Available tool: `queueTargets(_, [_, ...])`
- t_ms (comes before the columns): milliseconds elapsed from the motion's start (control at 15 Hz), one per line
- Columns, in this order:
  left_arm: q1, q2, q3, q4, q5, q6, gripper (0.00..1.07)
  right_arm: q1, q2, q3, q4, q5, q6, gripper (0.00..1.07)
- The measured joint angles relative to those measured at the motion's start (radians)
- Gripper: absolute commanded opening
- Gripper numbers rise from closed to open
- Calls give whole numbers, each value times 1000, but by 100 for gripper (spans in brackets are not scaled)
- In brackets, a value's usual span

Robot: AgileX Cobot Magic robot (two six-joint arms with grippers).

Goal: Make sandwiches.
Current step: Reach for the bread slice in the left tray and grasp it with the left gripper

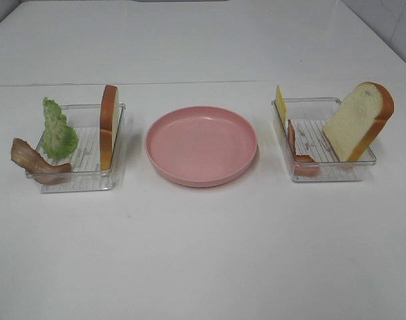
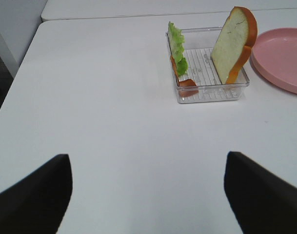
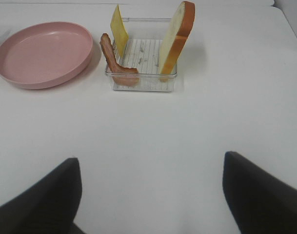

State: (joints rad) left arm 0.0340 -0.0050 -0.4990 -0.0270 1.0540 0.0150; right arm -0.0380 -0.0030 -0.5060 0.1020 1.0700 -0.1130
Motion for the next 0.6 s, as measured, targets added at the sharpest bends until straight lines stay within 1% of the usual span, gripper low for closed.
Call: queueTargets(600, [0,0,0,0,0,0,81,0,0,0,0,0,0,76])
